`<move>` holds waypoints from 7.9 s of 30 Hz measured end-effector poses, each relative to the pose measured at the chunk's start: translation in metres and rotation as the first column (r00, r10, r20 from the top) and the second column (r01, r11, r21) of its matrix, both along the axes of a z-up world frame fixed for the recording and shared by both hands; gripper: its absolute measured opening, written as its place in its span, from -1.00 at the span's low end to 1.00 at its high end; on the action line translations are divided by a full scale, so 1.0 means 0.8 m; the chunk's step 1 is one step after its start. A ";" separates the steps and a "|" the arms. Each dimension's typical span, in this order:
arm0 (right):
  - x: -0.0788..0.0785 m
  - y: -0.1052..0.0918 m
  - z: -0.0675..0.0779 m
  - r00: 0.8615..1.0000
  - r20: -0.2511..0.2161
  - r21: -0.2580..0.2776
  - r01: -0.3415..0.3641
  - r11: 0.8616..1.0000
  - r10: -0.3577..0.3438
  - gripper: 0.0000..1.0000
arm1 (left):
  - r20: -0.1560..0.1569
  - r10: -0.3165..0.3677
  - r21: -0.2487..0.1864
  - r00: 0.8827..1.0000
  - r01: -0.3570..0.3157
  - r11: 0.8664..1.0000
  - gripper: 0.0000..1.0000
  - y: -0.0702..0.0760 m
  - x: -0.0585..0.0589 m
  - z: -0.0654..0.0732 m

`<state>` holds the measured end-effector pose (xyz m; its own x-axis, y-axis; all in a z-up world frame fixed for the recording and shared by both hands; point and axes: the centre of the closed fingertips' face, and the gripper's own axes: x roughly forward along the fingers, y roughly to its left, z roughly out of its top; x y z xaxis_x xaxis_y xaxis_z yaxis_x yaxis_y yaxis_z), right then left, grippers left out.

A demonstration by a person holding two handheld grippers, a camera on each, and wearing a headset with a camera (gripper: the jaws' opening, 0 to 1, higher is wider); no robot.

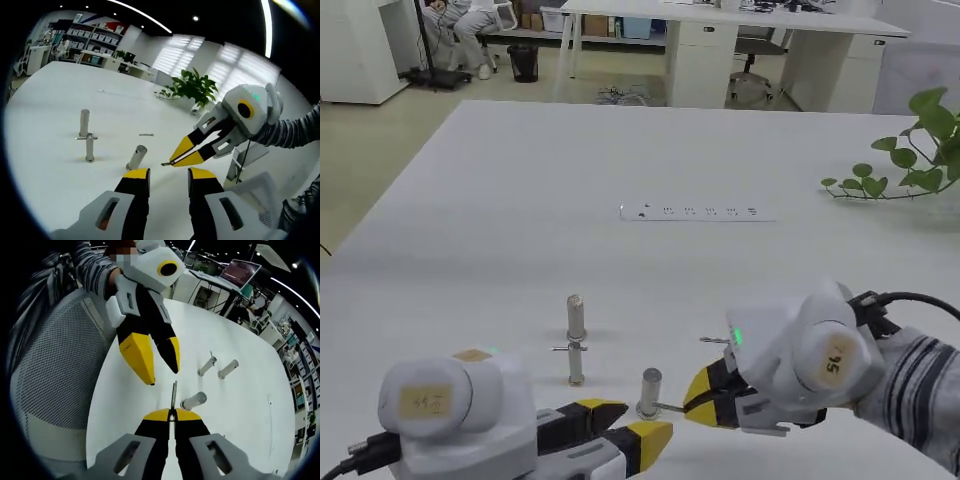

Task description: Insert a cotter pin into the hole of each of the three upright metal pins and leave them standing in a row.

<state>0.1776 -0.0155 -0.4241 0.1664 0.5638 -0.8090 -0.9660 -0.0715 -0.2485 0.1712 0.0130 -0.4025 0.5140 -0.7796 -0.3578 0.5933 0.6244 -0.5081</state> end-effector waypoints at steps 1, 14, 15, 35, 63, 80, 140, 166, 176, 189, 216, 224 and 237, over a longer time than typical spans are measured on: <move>-0.003 0.003 0.001 1.000 0.001 0.002 -0.009 1.000 0.009 -1.00 | -0.003 0.002 -0.006 1.000 -0.002 1.000 -0.50 0.000 0.000 0.000; -0.013 0.016 0.006 0.999 -0.003 0.020 -0.040 0.999 0.040 -1.00 | -0.073 0.056 -0.096 0.996 -0.063 0.993 -0.89 0.000 0.002 -0.001; -0.013 0.016 0.006 0.999 -0.002 0.022 -0.039 0.999 0.039 -1.00 | -0.080 0.062 -0.101 0.995 -0.070 0.992 -0.91 0.001 0.002 -0.001; -0.011 0.019 0.009 1.000 -0.022 0.041 -0.005 0.999 0.006 -1.00 | 0.006 -0.005 -0.081 1.000 0.006 0.997 -1.00 -0.004 -0.002 0.010; -0.041 0.011 -0.001 0.984 -0.175 0.045 -0.018 0.999 0.026 -1.00 | 0.201 -0.287 0.070 0.937 0.279 0.958 -1.00 -0.011 -0.029 0.019; -0.023 0.009 0.006 0.994 -0.109 0.040 0.010 0.999 -0.006 -1.00 | 0.185 -0.246 0.095 0.952 0.231 0.968 -0.76 -0.007 -0.022 0.008; 0.069 -0.039 -0.063 0.986 -0.041 -0.186 0.152 0.971 -0.162 -1.00 | 0.171 0.032 0.286 0.985 -0.080 0.955 -0.62 -0.023 0.084 -0.079; 0.062 -0.034 -0.037 0.994 -0.001 -0.193 0.107 0.975 -0.109 -1.00 | 0.207 -0.041 0.340 0.977 -0.033 0.940 -0.78 -0.026 0.088 -0.087; 0.059 -0.019 -0.033 0.996 0.011 -0.154 0.085 0.984 -0.084 -1.00 | 0.215 -0.030 0.317 0.976 -0.041 0.947 -0.79 -0.026 0.087 -0.089; 0.061 -0.002 -0.033 0.998 0.029 -0.153 0.053 0.987 -0.049 -1.00 | 0.220 -0.020 0.323 0.975 -0.054 0.945 -0.79 -0.027 0.087 -0.090; 0.062 0.000 -0.026 0.996 0.027 -0.103 0.088 0.991 -0.085 -1.00 | 0.216 0.011 0.321 0.976 -0.082 0.943 -0.79 -0.027 0.088 -0.090; 0.062 0.003 -0.026 0.997 0.031 -0.105 0.077 0.991 -0.074 -1.00 | 0.216 0.026 0.322 0.976 -0.096 0.942 -0.79 -0.027 0.088 -0.091; 0.063 0.006 -0.026 0.998 0.055 -0.095 0.048 0.994 -0.043 -1.00 | 0.220 0.036 0.328 0.975 -0.109 0.938 -0.79 -0.027 0.088 -0.091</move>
<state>0.2281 -0.0111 -0.4449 0.2338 0.4743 -0.8487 -0.9545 -0.0544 -0.2933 0.2417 -0.0089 -0.4752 0.6556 -0.5900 -0.4713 0.6090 0.7821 -0.1318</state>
